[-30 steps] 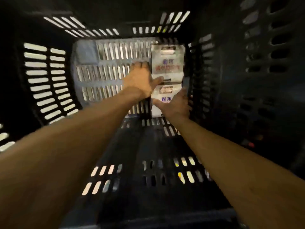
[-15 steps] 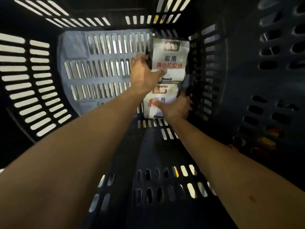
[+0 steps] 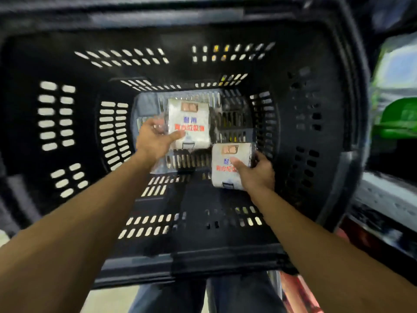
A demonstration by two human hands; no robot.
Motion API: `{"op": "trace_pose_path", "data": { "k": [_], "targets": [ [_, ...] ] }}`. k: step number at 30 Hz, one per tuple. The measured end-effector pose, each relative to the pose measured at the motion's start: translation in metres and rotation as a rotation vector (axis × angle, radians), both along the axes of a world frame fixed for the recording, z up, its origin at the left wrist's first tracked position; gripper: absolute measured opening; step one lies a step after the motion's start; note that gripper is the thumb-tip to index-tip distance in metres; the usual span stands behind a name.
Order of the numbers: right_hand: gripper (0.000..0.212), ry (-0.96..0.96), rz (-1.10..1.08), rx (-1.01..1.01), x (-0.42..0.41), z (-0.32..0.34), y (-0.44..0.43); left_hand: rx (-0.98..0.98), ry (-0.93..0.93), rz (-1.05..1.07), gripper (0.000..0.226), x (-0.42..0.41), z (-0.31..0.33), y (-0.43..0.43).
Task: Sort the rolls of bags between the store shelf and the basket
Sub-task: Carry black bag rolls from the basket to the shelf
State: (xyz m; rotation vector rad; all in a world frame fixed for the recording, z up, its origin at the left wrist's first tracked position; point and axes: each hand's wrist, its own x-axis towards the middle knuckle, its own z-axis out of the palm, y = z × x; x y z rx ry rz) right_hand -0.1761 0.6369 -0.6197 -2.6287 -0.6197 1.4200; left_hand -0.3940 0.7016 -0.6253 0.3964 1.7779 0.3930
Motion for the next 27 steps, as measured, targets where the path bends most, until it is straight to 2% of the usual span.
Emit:
{"op": "trace_pose_path", "data": {
  "k": [1, 4, 7, 12, 15, 20, 24, 27],
  "targets": [
    [0.042, 0.015, 0.012, 0.014, 0.001, 0.015, 0.001, -0.006, -0.014, -0.003, 0.051, -0.006, 0.017, -0.003],
    [0.048, 0.026, 0.056, 0.05, -0.002, 0.065, 0.006, -0.02, 0.004, -0.021, 0.035, -0.016, 0.077, -0.012],
    [0.047, 0.055, 0.005, 0.096, -0.002, 0.124, 0.014, 0.027, 0.027, -0.035, 0.041, -0.019, 0.139, -0.023],
    [0.024, 0.125, 0.083, 0.191, 0.011, 0.225, 0.022, 0.055, 0.09, -0.062, 0.051, -0.029, 0.237, -0.041],
    [0.022, 0.204, -0.016, 0.238, 0.018, 0.284, 0.025, 0.09, 0.097, -0.079, 0.06, -0.032, 0.298, -0.048],
    [0.026, 0.337, -0.203, 0.376, 0.024, 0.384, 0.01, 0.225, 0.055, -0.088, 0.046, -0.027, 0.391, -0.061],
    [0.009, 0.427, -0.328, 0.488, 0.024, 0.456, -0.027, 0.357, 0.002, -0.141, 0.043, -0.029, 0.445, -0.078],
    [0.007, 0.471, -0.427, 0.618, 0.015, 0.497, -0.059, 0.42, -0.06, -0.18, 0.043, -0.035, 0.475, -0.087]
  ]
}}
